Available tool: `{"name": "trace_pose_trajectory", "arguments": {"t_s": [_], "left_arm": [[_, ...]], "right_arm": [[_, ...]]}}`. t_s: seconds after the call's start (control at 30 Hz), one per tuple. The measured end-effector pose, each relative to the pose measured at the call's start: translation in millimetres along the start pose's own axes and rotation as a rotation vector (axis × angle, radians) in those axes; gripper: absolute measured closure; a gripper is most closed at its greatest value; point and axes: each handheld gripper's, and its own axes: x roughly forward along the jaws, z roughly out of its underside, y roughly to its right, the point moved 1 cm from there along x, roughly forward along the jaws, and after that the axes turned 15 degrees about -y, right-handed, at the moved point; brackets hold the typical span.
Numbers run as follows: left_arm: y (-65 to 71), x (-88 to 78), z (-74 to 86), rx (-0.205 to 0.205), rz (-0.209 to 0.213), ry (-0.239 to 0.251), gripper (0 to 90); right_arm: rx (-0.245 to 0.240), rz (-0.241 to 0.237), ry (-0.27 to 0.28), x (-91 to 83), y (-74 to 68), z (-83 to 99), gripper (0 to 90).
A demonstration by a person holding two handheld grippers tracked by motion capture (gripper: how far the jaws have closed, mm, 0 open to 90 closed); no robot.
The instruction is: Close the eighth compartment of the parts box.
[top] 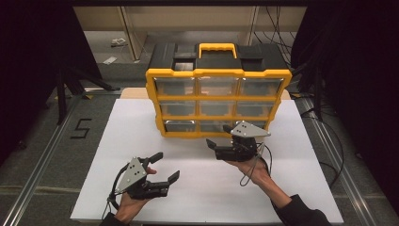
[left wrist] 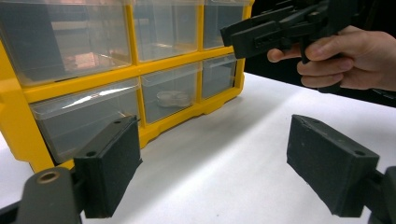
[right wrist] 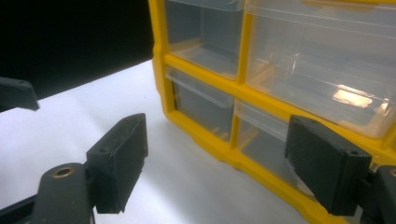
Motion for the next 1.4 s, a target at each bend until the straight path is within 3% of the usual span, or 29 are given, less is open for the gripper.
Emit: {"name": "trace_pose_trajectory", "arguments": {"t_s": [1.4], "left_arm": [[-2.9, -2.7, 0.7, -0.005, -0.004, -0.001, 17.1]], "right_arm": [[-0.017, -0.047, 0.105, -39.9, -17.6, 31.3, 20.9]]}}
